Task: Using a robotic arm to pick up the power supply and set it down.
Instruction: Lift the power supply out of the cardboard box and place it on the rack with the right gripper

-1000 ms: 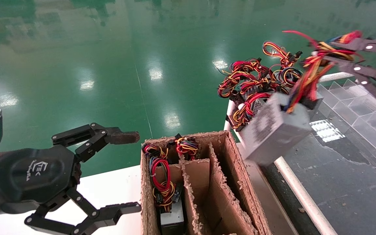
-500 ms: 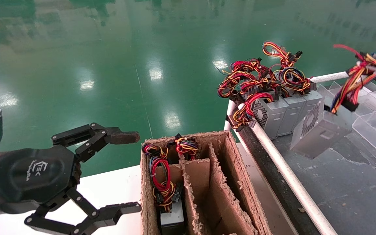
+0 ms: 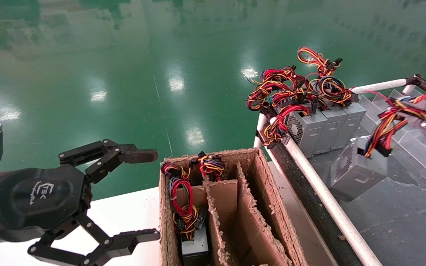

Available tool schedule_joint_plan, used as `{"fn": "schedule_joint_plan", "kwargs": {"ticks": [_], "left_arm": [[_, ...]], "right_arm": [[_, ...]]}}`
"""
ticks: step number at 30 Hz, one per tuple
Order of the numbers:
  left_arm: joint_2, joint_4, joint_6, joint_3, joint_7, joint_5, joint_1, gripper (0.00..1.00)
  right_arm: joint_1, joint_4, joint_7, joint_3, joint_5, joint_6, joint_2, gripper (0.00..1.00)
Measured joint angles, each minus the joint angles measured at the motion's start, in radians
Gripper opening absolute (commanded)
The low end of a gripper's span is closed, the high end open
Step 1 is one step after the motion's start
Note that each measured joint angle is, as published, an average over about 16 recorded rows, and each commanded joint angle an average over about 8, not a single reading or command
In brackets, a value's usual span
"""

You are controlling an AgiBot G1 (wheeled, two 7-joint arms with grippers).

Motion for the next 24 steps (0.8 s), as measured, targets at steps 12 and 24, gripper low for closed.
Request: {"fn": "schedule_joint_plan", "kwargs": {"ticks": [12,24], "left_arm": [[0.000,0.000,0.000,0.000,0.000,0.000,0.000,1.00],[0.000,0.000,0.000,0.000,0.000,0.000,0.000,1.00]], "right_arm": [[0.166,-0.048,0.031,-0.144,-0.090,0.022,-0.108,0.00],[0.349,-0.162,0.026,-0.259,-0.182,0.009,-0.213,0.00]]}}
